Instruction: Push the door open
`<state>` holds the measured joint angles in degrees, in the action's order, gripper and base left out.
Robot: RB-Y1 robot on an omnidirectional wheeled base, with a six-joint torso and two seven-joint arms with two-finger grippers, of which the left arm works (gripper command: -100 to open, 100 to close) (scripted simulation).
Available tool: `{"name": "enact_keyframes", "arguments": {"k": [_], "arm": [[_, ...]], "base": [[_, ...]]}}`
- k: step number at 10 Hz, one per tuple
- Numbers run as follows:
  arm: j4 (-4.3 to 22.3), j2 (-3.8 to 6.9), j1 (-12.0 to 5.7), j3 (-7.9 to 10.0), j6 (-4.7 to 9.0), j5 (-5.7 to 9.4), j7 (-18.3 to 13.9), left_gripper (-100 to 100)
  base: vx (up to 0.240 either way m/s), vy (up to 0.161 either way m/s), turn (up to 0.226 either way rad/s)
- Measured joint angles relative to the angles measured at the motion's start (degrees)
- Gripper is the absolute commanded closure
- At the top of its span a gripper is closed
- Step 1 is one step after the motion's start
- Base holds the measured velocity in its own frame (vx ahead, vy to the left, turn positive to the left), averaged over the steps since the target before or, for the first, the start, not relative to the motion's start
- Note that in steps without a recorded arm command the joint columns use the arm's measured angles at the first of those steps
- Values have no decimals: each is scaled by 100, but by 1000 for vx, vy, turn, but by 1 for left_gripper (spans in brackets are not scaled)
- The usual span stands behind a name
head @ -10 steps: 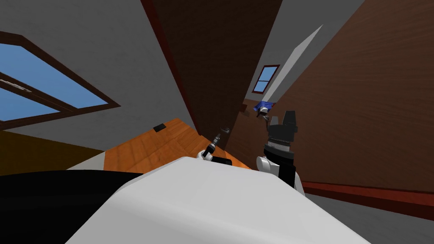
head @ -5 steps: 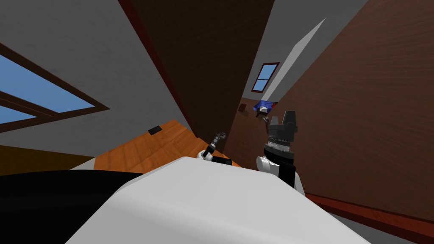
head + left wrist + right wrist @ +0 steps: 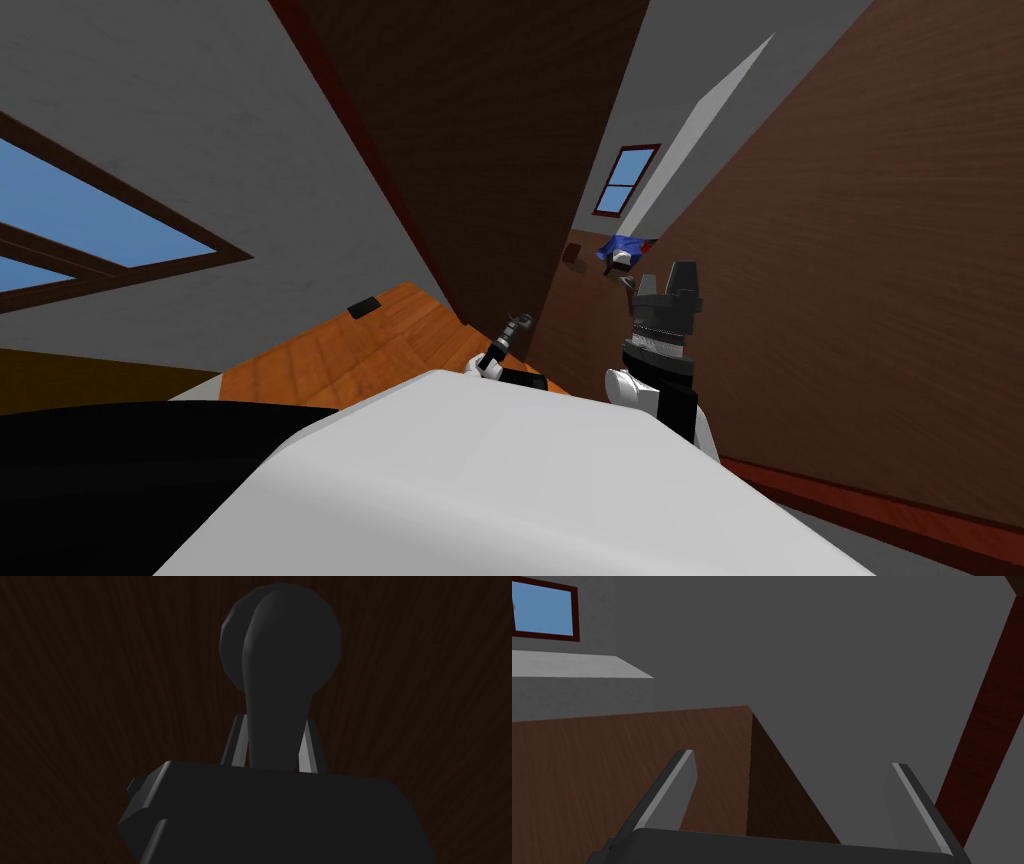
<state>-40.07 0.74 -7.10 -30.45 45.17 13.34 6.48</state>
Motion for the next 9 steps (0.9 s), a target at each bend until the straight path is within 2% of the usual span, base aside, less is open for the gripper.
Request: {"name": "enact_keyframes", "arguments": {"k": [2, 4, 5, 6, 7, 9], "arm": [[0, 0, 2, 0, 1, 0, -1, 100], [-24, 36, 67, 36, -70, 6, 19, 100], [-122, 74, 139, 60, -112, 8, 39, 100], [25, 43, 60, 107, -41, 20, 45, 100], [-32, 84, 84, 154, -41, 31, 49, 100], [106, 64, 16, 281, 36, 61, 81, 100]], "base": [[51, -31, 5], [135, -79, 29], [128, -111, 34], [129, -127, 42], [137, -138, 47], [155, -110, 46]]}}
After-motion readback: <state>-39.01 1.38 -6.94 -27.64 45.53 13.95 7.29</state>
